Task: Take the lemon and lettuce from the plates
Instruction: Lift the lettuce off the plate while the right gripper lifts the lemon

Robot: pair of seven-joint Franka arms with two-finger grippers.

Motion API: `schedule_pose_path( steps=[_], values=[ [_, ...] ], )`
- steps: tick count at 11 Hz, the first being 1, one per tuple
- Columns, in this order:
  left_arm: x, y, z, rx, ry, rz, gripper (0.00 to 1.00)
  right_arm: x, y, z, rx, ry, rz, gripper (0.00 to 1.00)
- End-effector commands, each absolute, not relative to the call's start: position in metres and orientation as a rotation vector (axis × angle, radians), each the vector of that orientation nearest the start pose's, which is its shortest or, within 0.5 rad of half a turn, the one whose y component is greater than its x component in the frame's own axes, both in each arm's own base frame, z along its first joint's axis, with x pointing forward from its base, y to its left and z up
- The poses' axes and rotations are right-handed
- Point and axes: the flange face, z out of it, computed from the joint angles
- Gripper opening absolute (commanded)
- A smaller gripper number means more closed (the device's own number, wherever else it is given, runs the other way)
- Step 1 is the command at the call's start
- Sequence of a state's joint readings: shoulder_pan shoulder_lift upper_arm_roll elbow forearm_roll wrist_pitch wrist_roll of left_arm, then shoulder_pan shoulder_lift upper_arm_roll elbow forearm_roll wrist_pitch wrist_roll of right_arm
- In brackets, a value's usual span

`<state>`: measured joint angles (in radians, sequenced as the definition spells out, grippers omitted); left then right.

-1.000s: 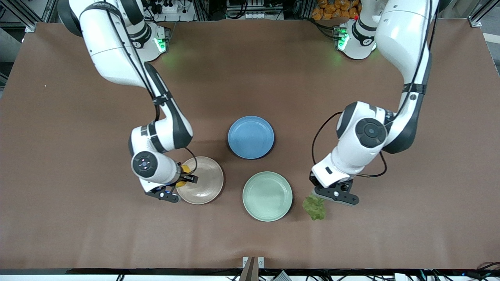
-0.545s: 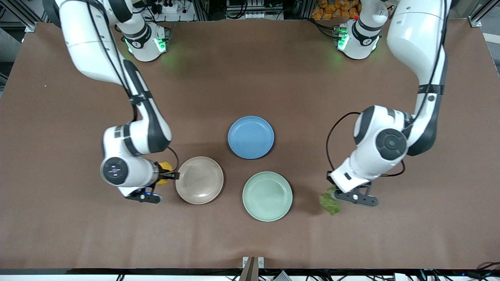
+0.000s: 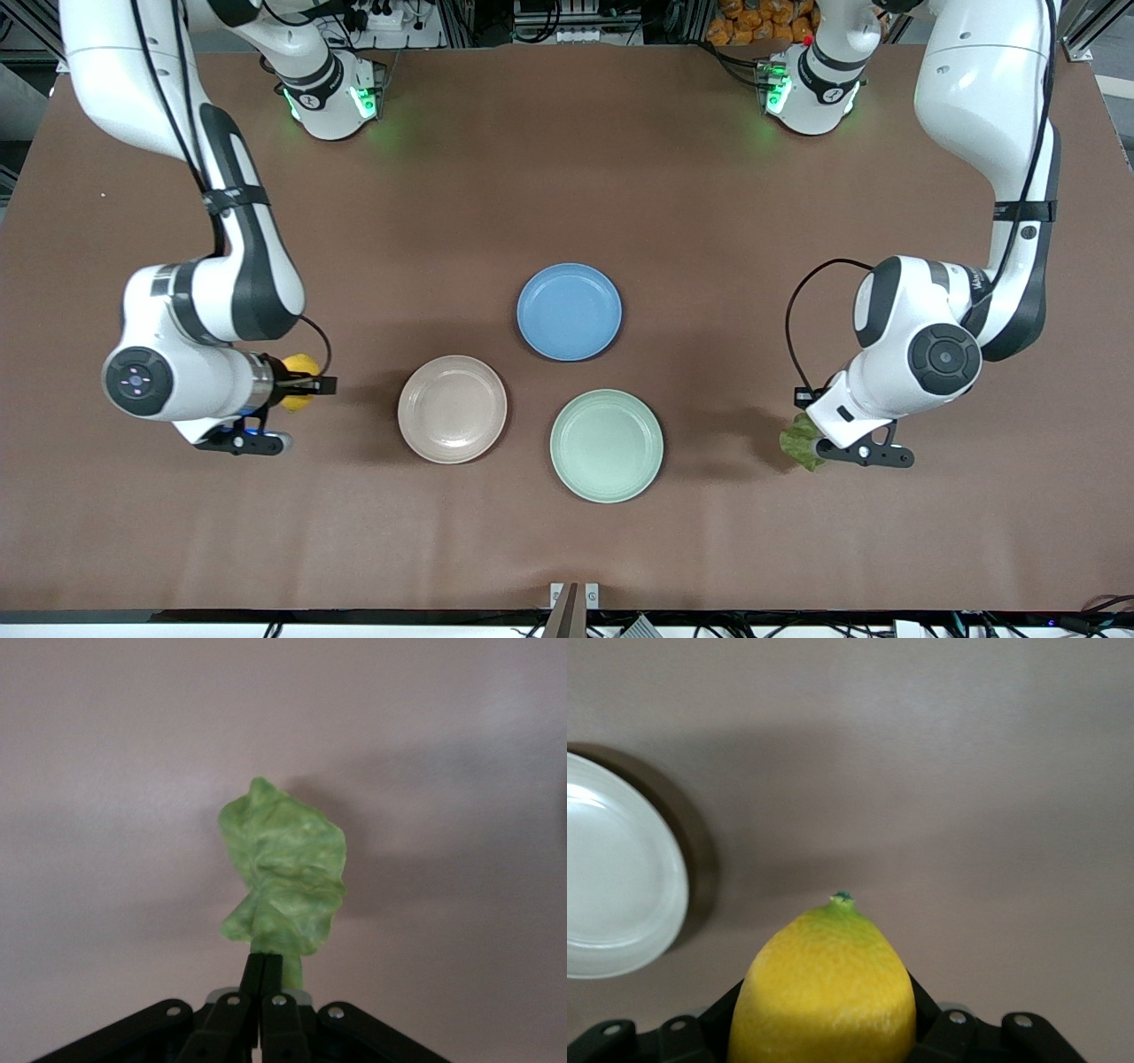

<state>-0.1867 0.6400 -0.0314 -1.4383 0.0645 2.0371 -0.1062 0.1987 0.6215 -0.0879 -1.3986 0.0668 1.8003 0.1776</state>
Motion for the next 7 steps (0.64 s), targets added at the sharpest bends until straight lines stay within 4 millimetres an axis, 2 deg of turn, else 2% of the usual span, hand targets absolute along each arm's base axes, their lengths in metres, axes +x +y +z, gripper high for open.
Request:
schedule_pose_path(
  steps=[1, 3, 5, 7],
  values=[
    [0.69, -0.132, 0.284, -3.045, 0.064, 0.157, 0.0, 0.659, 0.054, 0.342, -3.148, 0.043, 0.376, 0.45],
    [0.68, -0.143, 0.277, -3.009, -0.035, 0.221, 0.0, 0.657, 0.035, 0.346, -3.169, 0.034, 0.375, 0.45],
    [0.679, -0.135, 0.275, -2.964, -0.01, 0.224, 0.0, 0.653, 0.032, 0.347, -3.176, 0.033, 0.361, 0.45],
    [0.676, -0.123, 0.267, -2.958, -0.014, 0.255, 0.0, 0.631, 0.022, 0.338, -3.186, 0.033, 0.296, 0.44]
  ],
)
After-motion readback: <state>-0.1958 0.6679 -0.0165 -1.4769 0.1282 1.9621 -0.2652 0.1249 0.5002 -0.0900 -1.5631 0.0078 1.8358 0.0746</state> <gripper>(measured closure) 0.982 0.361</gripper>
